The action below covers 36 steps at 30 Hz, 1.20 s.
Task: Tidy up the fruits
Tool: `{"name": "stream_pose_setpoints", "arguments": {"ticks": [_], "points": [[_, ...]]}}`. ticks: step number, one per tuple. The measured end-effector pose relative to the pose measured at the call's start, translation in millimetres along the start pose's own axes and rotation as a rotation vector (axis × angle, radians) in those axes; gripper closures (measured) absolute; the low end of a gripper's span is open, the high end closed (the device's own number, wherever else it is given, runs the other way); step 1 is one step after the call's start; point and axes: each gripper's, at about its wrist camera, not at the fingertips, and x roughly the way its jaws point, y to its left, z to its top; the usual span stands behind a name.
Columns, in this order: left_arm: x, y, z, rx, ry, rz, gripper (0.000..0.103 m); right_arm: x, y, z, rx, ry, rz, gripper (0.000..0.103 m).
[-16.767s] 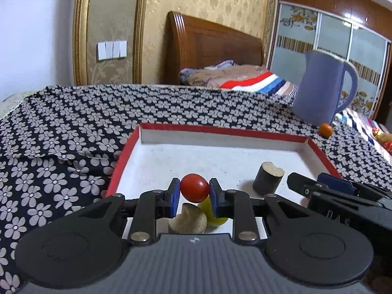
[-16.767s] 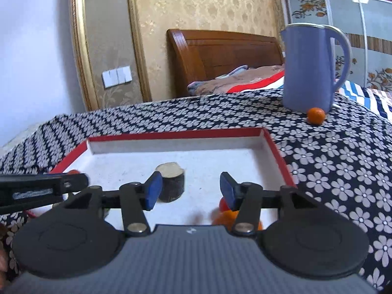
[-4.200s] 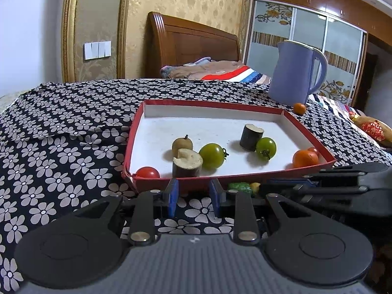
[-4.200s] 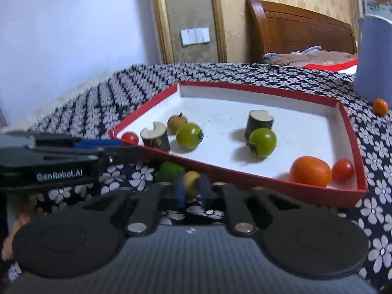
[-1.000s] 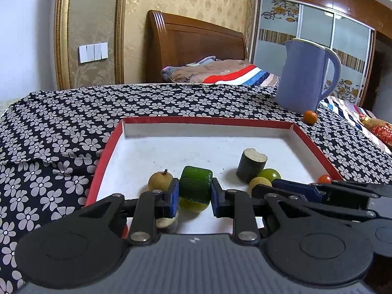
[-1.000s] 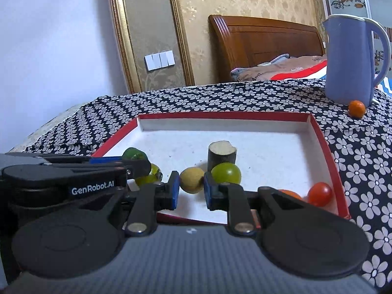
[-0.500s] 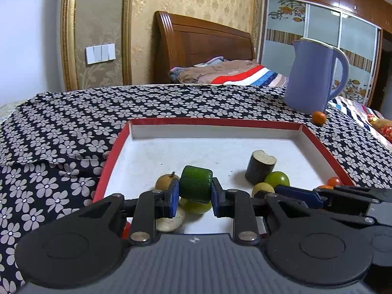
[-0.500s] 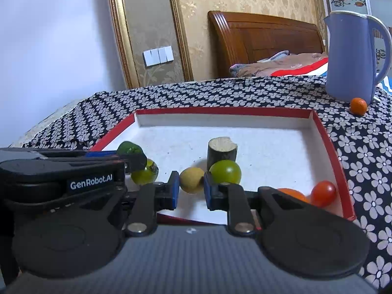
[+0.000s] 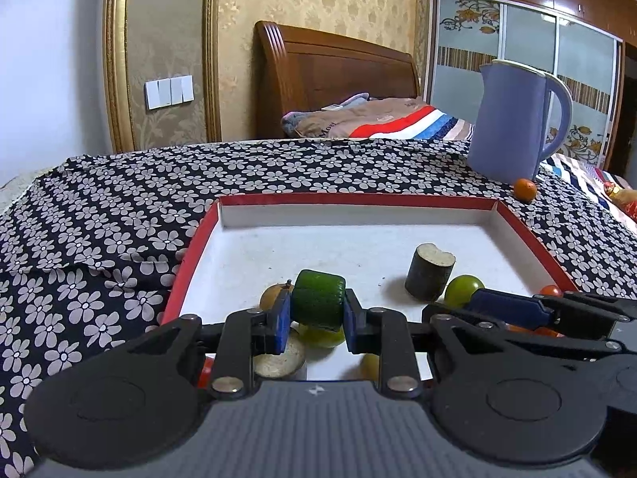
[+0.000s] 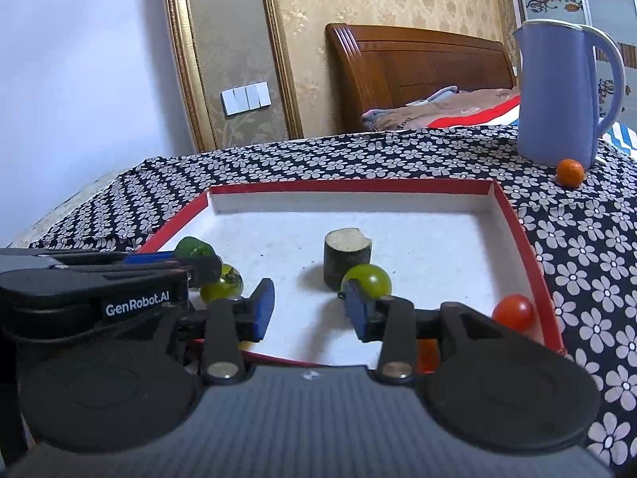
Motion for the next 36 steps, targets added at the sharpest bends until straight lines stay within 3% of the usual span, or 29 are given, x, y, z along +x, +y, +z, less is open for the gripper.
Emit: {"name": "stream_pose_setpoints", "arguments": {"ticks": [4, 14, 22, 24, 27, 29, 31, 34, 36], "points": [[-1, 1, 0, -0.005, -0.001, 0.0, 0.077, -2, -1, -1, 0.008, -0.007, -0.007, 0.057], [-1, -1, -1, 0.01, -0.005, 0.021, 0.077, -3, -2, -1, 0.012, -0.012, -0.017, 0.055], [-1, 0, -1, 0.004, -0.007, 0.03, 0.076, -3, -3, 0, 0.015, -0.013, -0.024, 0.048], [-5, -2, -3, 0.022, -0.016, 0.043, 0.072, -8, -3, 0, 0.023, -0.007, -0.024, 0.046], [-15, -4, -7, 0.029, -0.027, 0.061, 0.064, -26, -2, 0, 0.024, -0.027, -0.032, 0.035], [-22, 0, -10, 0.006, -0.027, 0.04, 0.038, -37, -2, -4, 0.023, -0.031, -0.041, 0.029], [-33, 4, -13, -0.011, -0.042, 0.014, 0.021, -46, -4, -8, 0.036, -0.034, -0.034, 0.029], [-53, 9, -21, -0.034, -0.099, 0.01, 0.017, -58, -8, -15, 0.067, -0.026, -0.007, 0.029], [-60, 7, -26, -0.019, -0.103, 0.058, 0.017, -61, -6, -20, 0.056, -0.016, -0.005, 0.028]]}}
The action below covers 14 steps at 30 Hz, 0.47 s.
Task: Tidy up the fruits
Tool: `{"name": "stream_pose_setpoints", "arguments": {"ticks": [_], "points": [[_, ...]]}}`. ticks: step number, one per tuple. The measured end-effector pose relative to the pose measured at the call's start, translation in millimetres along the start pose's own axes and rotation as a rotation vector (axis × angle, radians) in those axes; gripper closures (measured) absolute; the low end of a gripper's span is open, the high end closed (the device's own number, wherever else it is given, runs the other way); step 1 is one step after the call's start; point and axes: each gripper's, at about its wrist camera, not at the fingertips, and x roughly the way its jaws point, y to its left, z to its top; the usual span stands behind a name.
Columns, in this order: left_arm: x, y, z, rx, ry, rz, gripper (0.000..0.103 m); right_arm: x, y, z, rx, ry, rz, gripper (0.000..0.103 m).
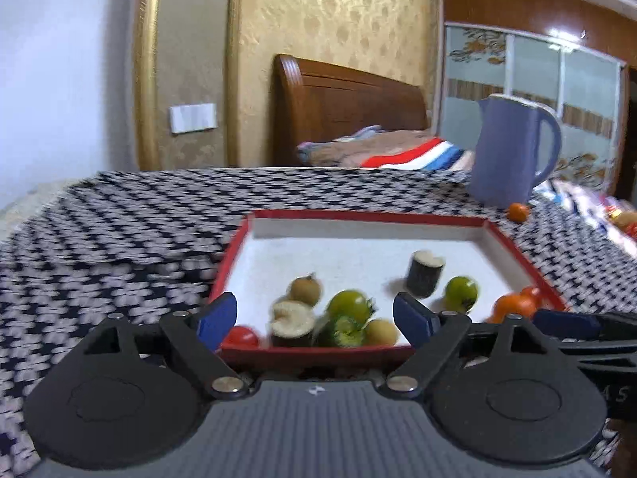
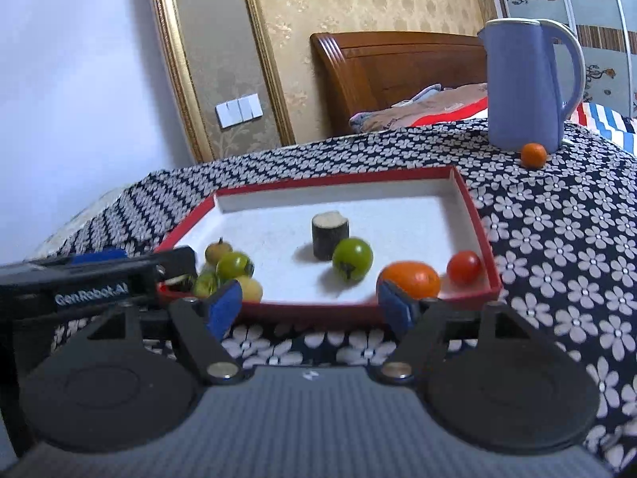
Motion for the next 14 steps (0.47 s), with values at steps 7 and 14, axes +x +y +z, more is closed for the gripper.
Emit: {"name": "stream_pose_setpoints", "arguments": {"ticks": [7, 14], "points": [[-14, -2, -14, 0.043, 0.032, 0.027, 0.017, -7, 5, -9, -0.001, 0.008, 0.007, 0.026], [-27, 3, -22, 0.019, 0.005, 0.091, 0.017, -12, 6, -14, -0.003, 0.011, 0.003, 0.023]]}}
